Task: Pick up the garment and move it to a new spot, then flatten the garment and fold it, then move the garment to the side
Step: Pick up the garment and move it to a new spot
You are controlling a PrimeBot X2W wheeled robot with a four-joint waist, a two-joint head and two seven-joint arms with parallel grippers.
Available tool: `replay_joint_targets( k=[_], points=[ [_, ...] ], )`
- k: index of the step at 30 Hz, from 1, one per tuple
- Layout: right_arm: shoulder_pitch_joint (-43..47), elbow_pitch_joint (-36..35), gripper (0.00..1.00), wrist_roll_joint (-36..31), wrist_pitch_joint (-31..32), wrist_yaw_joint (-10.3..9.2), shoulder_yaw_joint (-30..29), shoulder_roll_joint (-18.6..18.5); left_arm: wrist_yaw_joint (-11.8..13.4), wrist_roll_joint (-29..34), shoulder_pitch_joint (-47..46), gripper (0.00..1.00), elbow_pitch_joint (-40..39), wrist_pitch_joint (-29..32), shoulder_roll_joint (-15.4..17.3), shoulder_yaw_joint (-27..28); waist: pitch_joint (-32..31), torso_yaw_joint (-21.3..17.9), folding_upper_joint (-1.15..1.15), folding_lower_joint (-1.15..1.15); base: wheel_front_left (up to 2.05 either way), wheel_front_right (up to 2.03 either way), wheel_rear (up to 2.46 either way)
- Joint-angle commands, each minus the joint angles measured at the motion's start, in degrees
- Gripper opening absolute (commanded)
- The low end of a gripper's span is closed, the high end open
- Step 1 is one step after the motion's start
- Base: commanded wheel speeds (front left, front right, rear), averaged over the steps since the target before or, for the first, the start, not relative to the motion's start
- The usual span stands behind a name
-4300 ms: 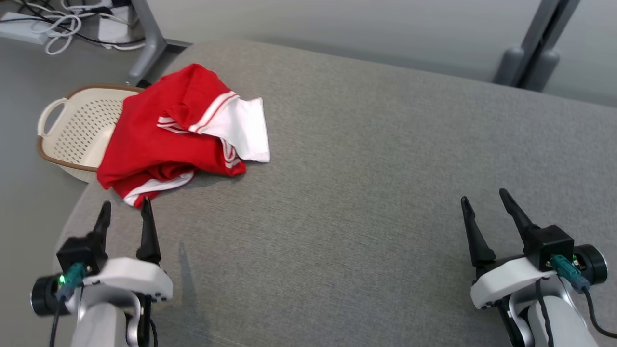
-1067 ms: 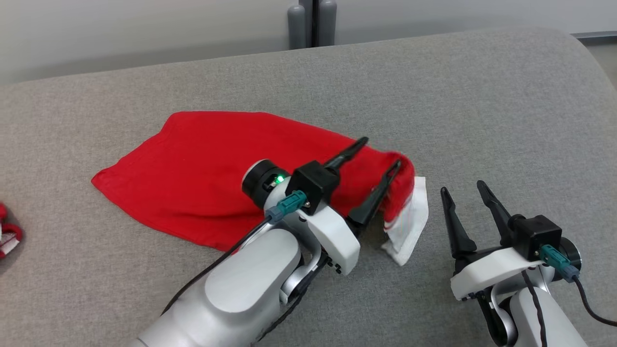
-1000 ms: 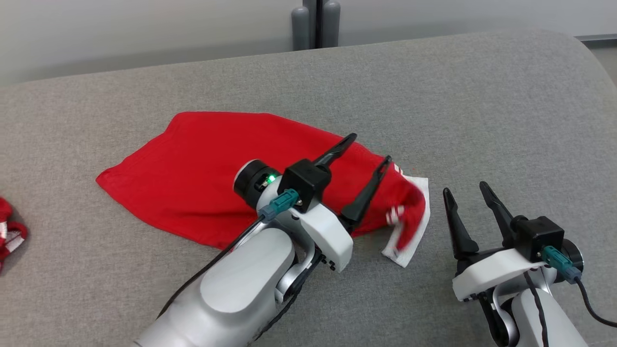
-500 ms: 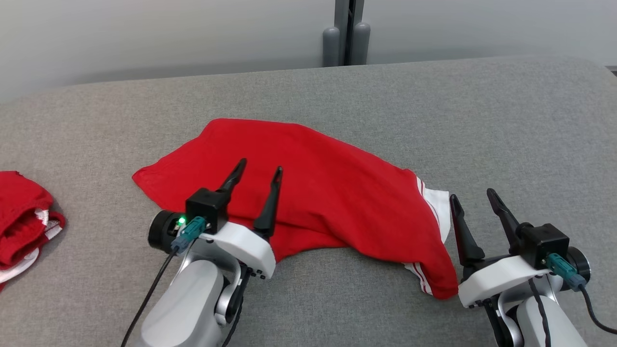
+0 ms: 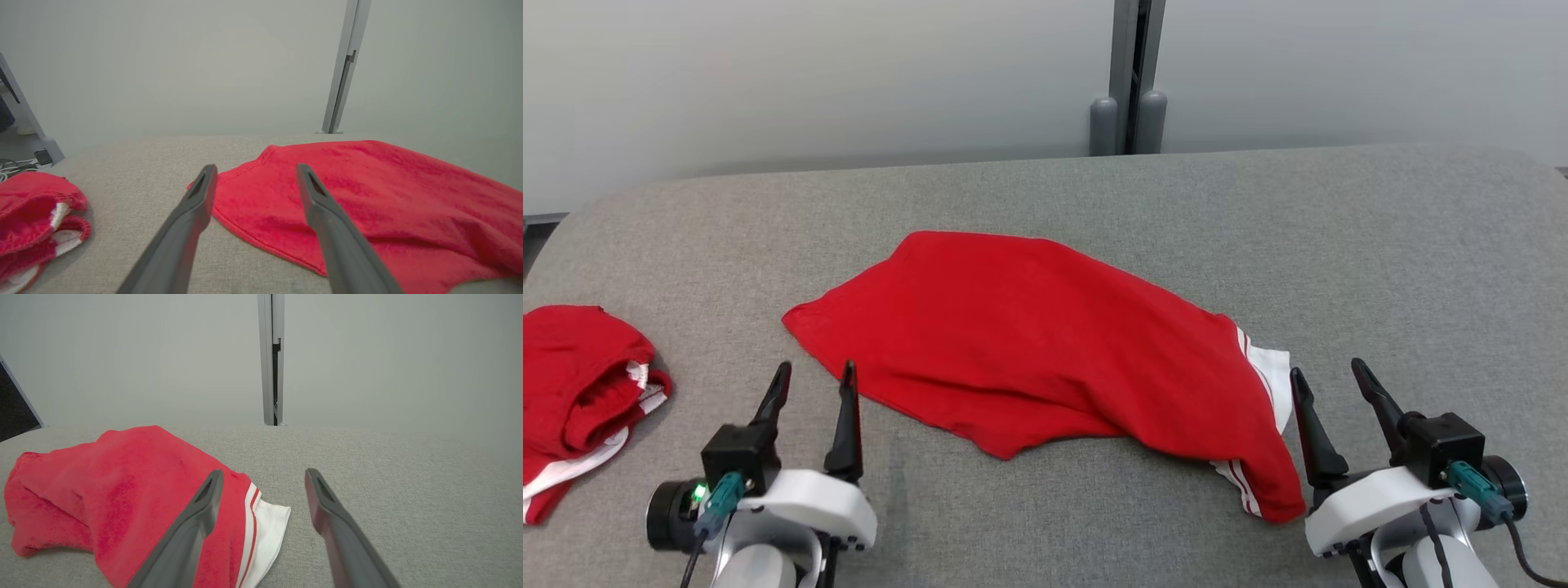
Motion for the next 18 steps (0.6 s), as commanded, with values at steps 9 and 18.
replay_joint_targets(
  k=[9, 18],
  points=[
    [2.6, 0.4, 1.0, -0.2, 0.0, 0.01, -0.3, -0.3, 0.7, 3.4, 10.0, 1.0, -4.6, -0.1, -1.0, 7.0, -2.6, 0.1, 0.0, 0.0, 0.0, 0.0, 0.0],
    [2.8, 1.4, 1.0, -0.3, 0.0, 0.01, -0.7, -0.3, -0.1, 3.0, 10.5, 1.0, -5.3, -0.1, -1.5, 7.1, -2.0, 0.6, 0.0, 0.0, 0.0, 0.0, 0.0]
  ],
)
